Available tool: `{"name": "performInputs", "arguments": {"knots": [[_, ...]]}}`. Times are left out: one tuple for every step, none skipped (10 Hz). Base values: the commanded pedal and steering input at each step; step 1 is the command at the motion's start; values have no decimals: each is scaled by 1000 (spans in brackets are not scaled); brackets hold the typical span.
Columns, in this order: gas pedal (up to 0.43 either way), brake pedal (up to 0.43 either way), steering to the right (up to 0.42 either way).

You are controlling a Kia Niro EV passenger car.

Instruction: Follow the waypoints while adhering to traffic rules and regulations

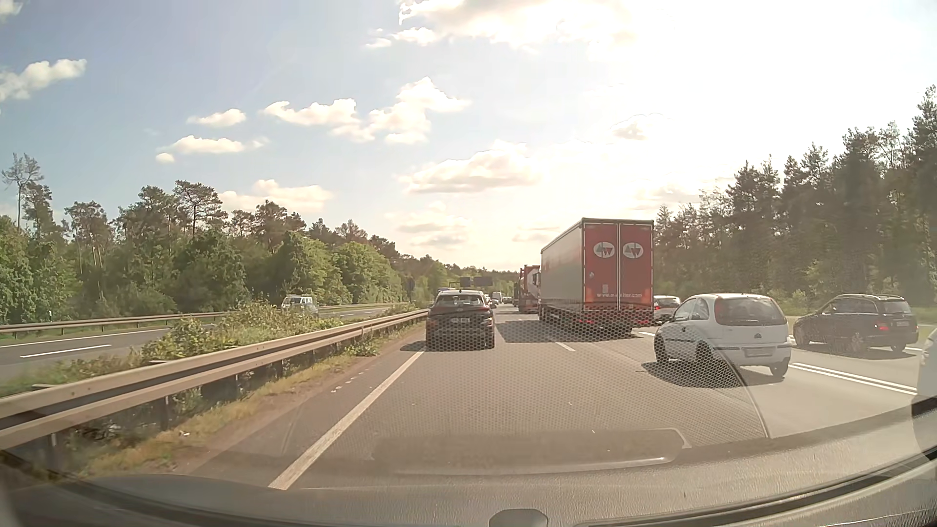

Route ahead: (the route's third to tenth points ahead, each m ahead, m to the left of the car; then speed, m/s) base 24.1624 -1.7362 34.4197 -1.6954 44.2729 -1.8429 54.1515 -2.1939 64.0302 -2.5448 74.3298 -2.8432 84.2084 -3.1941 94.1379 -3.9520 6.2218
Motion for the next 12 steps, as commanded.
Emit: {"name": "performInputs", "arguments": {"knots": [[59, 0, -1], [28, 0, -1], [8, 0, -1], [0, 0, -1], [0, 0, -2], [0, 0, -2], [0, 0, -3], [0, 0, -4], [0, 0, -6], [0, 0, -6], [0, 0, -6], [0, 0, -7]]}}
